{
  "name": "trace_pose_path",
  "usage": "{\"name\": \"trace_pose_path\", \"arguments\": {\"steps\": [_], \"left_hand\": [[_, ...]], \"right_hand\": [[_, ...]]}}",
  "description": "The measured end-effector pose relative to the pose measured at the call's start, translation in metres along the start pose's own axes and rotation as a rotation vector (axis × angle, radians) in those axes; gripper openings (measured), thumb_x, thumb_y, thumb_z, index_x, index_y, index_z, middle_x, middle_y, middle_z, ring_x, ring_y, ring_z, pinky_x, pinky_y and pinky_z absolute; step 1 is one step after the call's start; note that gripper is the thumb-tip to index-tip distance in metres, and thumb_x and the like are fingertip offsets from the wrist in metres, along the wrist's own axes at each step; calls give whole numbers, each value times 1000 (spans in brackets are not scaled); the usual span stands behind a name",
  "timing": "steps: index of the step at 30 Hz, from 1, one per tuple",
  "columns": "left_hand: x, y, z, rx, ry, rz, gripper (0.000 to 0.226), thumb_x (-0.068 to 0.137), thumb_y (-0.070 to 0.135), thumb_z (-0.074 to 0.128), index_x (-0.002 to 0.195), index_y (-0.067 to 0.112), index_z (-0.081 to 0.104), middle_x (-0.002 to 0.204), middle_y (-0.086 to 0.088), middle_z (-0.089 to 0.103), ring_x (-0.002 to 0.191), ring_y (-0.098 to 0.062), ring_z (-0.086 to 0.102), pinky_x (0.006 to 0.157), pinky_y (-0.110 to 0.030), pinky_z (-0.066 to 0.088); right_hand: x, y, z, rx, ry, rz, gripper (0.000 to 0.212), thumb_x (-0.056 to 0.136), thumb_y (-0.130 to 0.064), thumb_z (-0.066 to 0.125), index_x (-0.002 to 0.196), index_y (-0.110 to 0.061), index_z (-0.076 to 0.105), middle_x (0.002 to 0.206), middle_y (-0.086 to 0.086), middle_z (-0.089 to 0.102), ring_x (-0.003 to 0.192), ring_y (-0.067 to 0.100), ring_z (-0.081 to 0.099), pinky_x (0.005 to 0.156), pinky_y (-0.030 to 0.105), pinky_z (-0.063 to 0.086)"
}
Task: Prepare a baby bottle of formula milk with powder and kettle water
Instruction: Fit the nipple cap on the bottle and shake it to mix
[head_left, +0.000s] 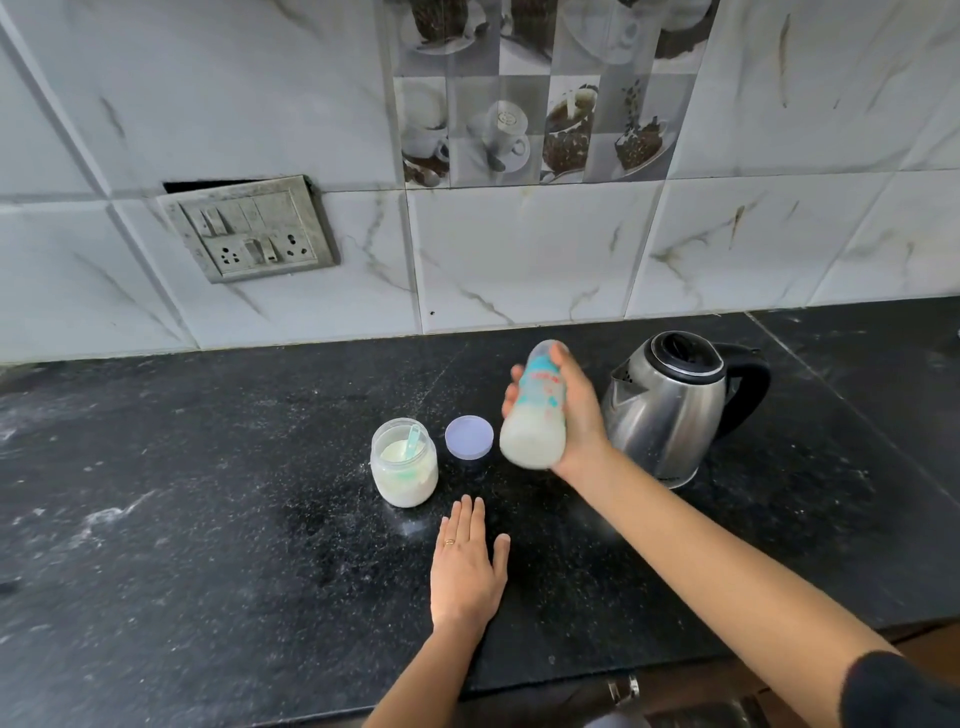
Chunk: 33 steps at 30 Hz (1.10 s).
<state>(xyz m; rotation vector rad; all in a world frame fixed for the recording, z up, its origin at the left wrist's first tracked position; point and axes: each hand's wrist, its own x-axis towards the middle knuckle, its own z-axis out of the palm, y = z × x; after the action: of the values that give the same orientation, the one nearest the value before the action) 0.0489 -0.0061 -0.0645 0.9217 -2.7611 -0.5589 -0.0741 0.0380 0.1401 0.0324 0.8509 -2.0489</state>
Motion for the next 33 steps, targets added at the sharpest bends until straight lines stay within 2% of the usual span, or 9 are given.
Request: {"name": "trace_pose_path", "arguments": {"steps": [2, 7, 12, 16, 19, 22, 26, 30, 33], "left_hand": [[0, 0, 0, -5, 8, -4, 82, 84, 58, -2, 151, 14, 14, 158, -1, 11, 146, -12, 4, 113, -23, -11], [0, 1, 0, -5, 9, -10, 82, 83, 59, -2, 151, 15, 14, 159, -1, 11, 146, -11, 4, 114, -21, -11], [0, 0, 0, 2, 6, -7, 83, 82, 59, -4, 151, 15, 12, 159, -1, 8, 146, -11, 2, 113, -22, -11], [-1, 2, 0, -7, 15, -11, 82, 84, 59, -1, 151, 15, 14, 159, -1, 11, 146, -11, 4, 113, -21, -11], [-1, 2, 0, -2, 14, -6, 82, 83, 59, -3, 151, 15, 14, 159, -1, 10, 146, -11, 4, 113, -20, -12], [-1, 1, 0, 4, 14, -8, 81, 84, 59, -2, 151, 16, 13, 159, 0, 9, 146, -11, 3, 112, -20, -14], [-1, 2, 0, 6, 14, -9, 82, 83, 59, -2, 151, 15, 14, 159, -1, 11, 146, -11, 4, 110, -19, -16], [-1, 1, 1, 15, 20, -8, 81, 85, 59, -1, 151, 15, 14, 158, -1, 12, 146, -12, 6, 113, -21, -10], [0, 1, 1, -3, 17, -14, 79, 86, 59, 2, 151, 15, 16, 158, -2, 13, 146, -12, 6, 113, -20, -13]], "right_hand": [[5, -8, 1, 59, 44, -12, 30, 90, -40, 56, 95, -11, 55, 68, 5, 59, 46, 17, 58, 48, 22, 51], [-15, 16, -15, -198, -147, 35, 41, 83, -37, 57, 121, -28, 46, 84, 9, 58, 54, 22, 56, 49, 29, 50], [1, -3, -10, -34, -107, 26, 46, 86, -38, 60, 126, -23, 42, 82, 7, 61, 55, 20, 60, 51, 28, 52], [-13, 6, -5, -139, -257, 30, 39, 83, -35, 59, 119, -27, 45, 81, 9, 61, 53, 23, 57, 50, 30, 51], [0, -9, 4, -34, -202, 2, 44, 81, -40, 63, 114, -16, 46, 79, 5, 62, 53, 20, 60, 51, 28, 53], [-2, -10, 5, 4, -188, 35, 33, 76, -41, 66, 93, -13, 60, 77, 4, 62, 52, 18, 60, 50, 26, 52], [-16, 5, -2, -136, -260, 66, 38, 83, -38, 57, 116, -21, 48, 79, 7, 62, 52, 21, 58, 49, 29, 52], [3, -17, 0, 63, -147, 56, 34, 85, -43, 59, 97, -11, 57, 78, 4, 61, 52, 18, 61, 49, 26, 53], [-1, -6, -6, -63, -260, 73, 48, 69, -42, 77, 100, -10, 59, 80, 6, 63, 54, 20, 61, 51, 28, 53]]}}
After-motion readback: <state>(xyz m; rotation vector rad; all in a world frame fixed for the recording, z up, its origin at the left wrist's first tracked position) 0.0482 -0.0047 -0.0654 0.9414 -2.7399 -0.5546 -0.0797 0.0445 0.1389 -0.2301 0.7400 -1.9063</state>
